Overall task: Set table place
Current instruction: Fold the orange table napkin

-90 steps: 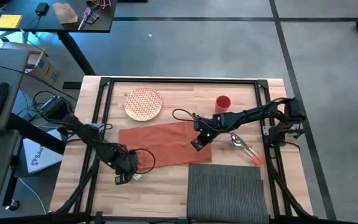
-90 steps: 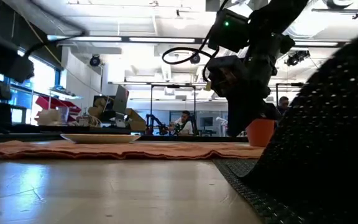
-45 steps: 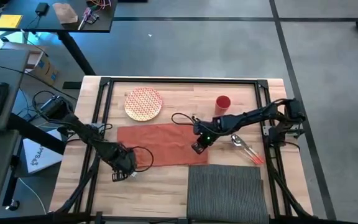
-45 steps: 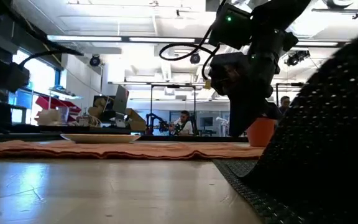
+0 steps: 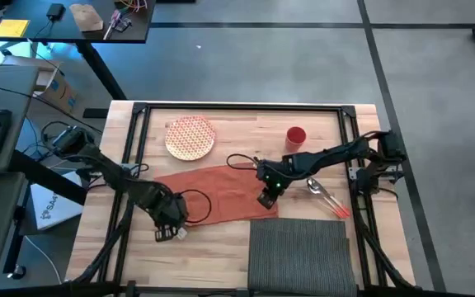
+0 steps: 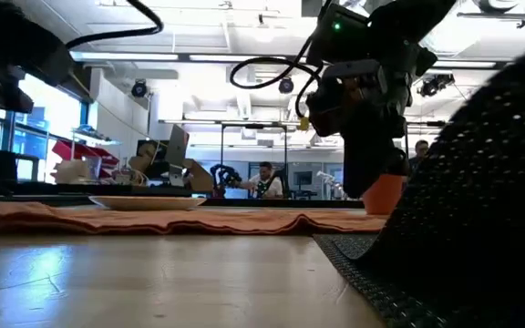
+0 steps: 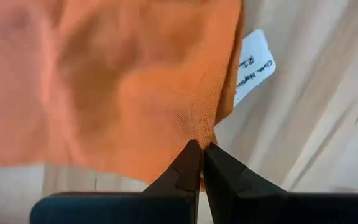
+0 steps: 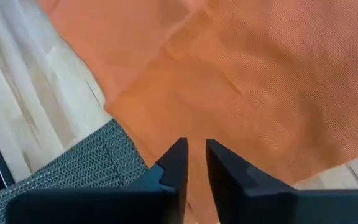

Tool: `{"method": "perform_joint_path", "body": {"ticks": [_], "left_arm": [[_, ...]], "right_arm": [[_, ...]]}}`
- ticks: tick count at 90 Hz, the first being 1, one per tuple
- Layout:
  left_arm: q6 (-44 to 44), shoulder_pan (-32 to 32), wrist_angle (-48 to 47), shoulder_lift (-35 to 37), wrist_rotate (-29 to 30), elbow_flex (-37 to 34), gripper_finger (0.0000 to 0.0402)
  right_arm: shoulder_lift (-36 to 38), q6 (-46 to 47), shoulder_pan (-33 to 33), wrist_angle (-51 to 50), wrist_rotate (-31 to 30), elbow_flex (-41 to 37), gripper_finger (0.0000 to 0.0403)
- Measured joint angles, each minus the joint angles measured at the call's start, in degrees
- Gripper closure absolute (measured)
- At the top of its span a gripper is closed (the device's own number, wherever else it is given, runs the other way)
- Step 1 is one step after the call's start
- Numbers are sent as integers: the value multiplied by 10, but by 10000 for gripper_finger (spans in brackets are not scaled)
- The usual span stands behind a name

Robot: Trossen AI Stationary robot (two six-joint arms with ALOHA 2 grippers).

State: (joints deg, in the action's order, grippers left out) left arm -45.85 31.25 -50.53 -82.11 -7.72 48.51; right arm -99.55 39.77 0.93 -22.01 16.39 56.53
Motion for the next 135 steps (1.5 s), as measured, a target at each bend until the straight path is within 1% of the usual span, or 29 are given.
{"method": "perform_joint_path", "body": {"ticks": [11,21,40,48,54,60,75,86,96,102,108,122,129,135], "left_arm": [[-15,-3,55,-1,-7,-43,393],[-34,-11,54,-3,-17,-76,375],[-26,-22,57,-3,-28,-84,320],[-33,-27,48,-3,-34,-84,310],[-35,-28,41,-3,-34,-82,314],[-35,-28,37,-3,-31,-79,327],[-32,-33,36,-3,-23,-78,391],[-35,-45,-5,5,-7,-44,399],[-56,-57,-82,28,38,13,401],[-90,-62,-119,50,83,45,401],[-130,-67,-148,74,125,60,401],[-229,-87,-191,126,215,43,401],[-256,-102,-193,144,266,22,401],[-280,-120,-184,158,286,3,401]], "right_arm": [[0,2,0,0,-12,0,317],[0,2,2,0,-15,0,301],[0,1,3,0,-25,0,293],[0,-3,3,0,-27,0,293],[0,-9,3,0,-28,0,293],[0,-13,3,0,-28,0,293],[0,-13,3,0,-32,0,293],[0,-27,3,-2,-26,0,293],[0,-24,-2,-15,-1,0,293],[0,-25,-4,-13,13,0,293],[0,-28,-5,-18,17,6,293],[0,-75,-5,-22,14,42,292],[0,-114,-5,-22,-13,64,292],[0,-149,-5,-21,-40,81,292]]}}
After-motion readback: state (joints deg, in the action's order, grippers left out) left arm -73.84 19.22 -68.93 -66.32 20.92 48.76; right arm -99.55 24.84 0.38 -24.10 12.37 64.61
